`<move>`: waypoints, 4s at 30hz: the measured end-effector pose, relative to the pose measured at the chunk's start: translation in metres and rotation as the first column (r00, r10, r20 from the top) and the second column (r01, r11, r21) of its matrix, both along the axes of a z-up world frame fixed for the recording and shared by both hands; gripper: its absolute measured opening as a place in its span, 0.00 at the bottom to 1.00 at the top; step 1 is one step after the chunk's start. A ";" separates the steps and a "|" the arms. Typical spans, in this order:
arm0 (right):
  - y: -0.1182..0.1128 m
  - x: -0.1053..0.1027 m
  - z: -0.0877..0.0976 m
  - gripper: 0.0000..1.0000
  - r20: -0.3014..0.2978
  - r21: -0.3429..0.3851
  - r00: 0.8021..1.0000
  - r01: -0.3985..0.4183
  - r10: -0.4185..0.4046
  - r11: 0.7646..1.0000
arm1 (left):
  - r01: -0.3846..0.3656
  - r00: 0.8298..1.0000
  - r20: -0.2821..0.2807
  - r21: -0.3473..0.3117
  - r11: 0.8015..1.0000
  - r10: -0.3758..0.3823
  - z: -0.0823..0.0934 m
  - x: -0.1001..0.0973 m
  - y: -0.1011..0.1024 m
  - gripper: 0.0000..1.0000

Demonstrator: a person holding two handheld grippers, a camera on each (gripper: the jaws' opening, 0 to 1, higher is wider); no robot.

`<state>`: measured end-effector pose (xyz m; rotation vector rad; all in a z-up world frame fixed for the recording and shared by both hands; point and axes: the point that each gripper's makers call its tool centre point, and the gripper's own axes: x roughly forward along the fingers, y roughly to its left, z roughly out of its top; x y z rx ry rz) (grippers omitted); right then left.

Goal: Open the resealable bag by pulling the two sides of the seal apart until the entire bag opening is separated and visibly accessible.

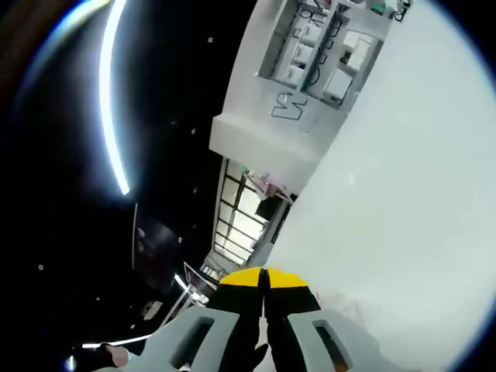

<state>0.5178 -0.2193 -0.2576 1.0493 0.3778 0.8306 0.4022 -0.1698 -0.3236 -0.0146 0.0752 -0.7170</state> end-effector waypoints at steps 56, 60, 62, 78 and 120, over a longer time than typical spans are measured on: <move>0.004 0.108 -0.003 0.00 -0.020 -0.028 0.997 0.077 -0.078 0.997 | -0.012 1.000 -0.016 -0.031 0.999 0.012 -0.002 0.010 0.010 0.91; 0.009 0.107 -0.003 0.00 -0.016 -0.035 0.998 0.068 -0.068 0.997 | -0.013 1.000 -0.018 -0.030 0.999 0.012 -0.003 0.010 0.010 0.90; 0.011 0.106 -0.004 0.00 -0.013 -0.034 0.998 0.066 -0.067 0.997 | -0.013 1.000 -0.018 -0.030 0.999 0.013 -0.003 0.010 0.010 0.90; 0.027 0.092 -0.005 0.00 0.012 -0.095 1.000 0.007 -0.006 0.995 | -0.015 1.000 -0.020 -0.029 0.999 0.015 -0.002 0.009 0.011 0.90; 0.037 0.060 -0.024 0.08 0.107 -0.337 0.987 -0.076 0.118 0.938 | -0.022 0.999 -0.026 -0.025 0.999 0.021 -0.003 0.011 0.012 0.89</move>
